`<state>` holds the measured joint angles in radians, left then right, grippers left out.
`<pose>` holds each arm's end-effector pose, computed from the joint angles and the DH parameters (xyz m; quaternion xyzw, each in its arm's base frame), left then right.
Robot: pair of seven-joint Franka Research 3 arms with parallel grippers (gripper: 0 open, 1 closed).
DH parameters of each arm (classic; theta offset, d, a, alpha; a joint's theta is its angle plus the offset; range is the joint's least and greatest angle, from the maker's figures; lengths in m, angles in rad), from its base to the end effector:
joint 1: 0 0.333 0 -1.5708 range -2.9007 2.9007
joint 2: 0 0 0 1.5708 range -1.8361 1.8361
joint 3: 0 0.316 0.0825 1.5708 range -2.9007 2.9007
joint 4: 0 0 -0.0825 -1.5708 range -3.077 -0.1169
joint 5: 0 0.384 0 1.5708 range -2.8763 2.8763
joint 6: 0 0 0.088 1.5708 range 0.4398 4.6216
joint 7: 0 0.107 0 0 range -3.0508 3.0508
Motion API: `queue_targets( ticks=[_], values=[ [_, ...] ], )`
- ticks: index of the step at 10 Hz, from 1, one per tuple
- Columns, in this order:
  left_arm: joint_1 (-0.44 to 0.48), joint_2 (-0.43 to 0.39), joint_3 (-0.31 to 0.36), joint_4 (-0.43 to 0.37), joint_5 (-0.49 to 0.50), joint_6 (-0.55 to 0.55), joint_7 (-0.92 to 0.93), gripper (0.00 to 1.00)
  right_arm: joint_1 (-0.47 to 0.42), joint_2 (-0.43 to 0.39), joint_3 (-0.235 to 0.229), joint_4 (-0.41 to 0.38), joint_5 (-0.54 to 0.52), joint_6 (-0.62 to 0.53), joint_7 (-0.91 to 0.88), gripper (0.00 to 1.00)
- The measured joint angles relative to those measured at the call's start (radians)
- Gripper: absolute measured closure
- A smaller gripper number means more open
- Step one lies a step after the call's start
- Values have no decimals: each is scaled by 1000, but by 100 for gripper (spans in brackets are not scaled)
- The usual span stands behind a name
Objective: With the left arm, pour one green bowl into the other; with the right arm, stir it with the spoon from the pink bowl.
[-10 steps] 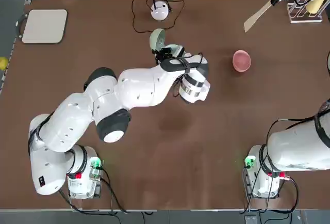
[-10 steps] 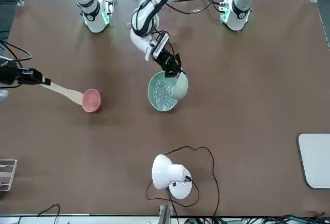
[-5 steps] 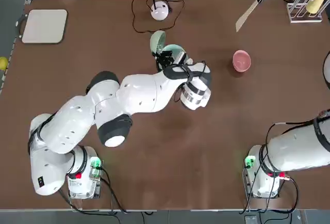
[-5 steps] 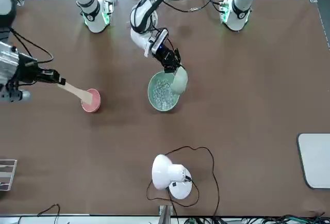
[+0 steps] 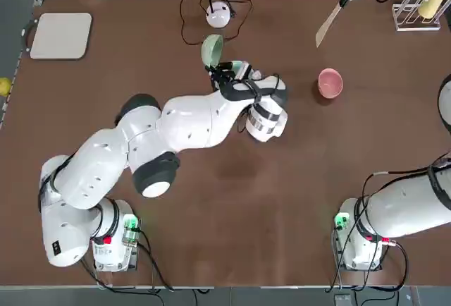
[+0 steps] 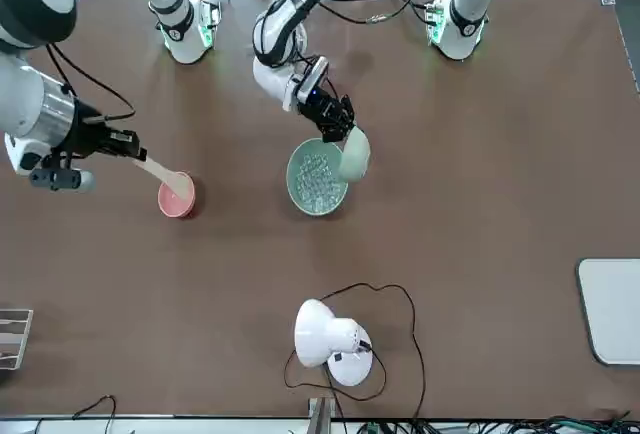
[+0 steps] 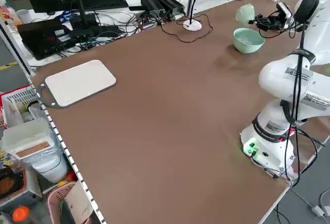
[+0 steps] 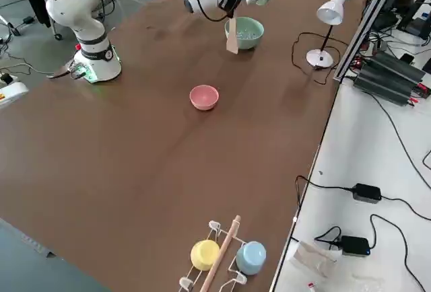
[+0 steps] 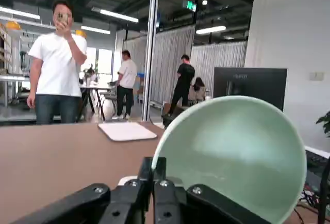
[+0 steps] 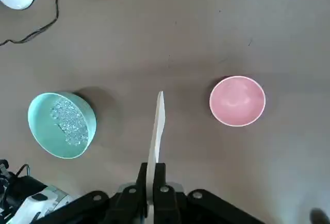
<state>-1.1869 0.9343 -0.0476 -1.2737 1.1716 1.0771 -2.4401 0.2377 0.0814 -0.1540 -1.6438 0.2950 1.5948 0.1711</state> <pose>0.3404 -0.5681 0.2296 -0.6119 -0.3712 -0.6334 0.2942 0.5690 0.0814 0.5508 -0.9864 0.0563 0.0812 0.1310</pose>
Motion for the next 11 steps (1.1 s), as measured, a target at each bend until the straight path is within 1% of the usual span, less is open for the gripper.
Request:
queue_targets(
  ticks=[4,5,6,8,9,10,11],
  values=[
    [77,-101,-4,7,-146,206,-35,96,55,0,3,-18,-1,-1,31,94],
    [90,-128,-5,-9,-180,256,-35,96,66,0,5,-25,0,-1,33,94],
    [104,-166,-5,-58,-203,313,-35,96,78,0,6,-28,0,-1,35,94],
    [150,-295,-6,-234,-233,454,-35,96,94,0,7,-29,0,-1,39,94],
    [187,-361,-7,-307,-253,520,-32,96,97,0,7,-33,9,-1,39,94],
    [234,-406,-12,-348,-304,573,11,96,98,0,8,-41,26,-1,40,94],
    [295,-435,-26,-365,-386,616,108,96,102,0,9,-49,57,-1,40,94]
  ],
)
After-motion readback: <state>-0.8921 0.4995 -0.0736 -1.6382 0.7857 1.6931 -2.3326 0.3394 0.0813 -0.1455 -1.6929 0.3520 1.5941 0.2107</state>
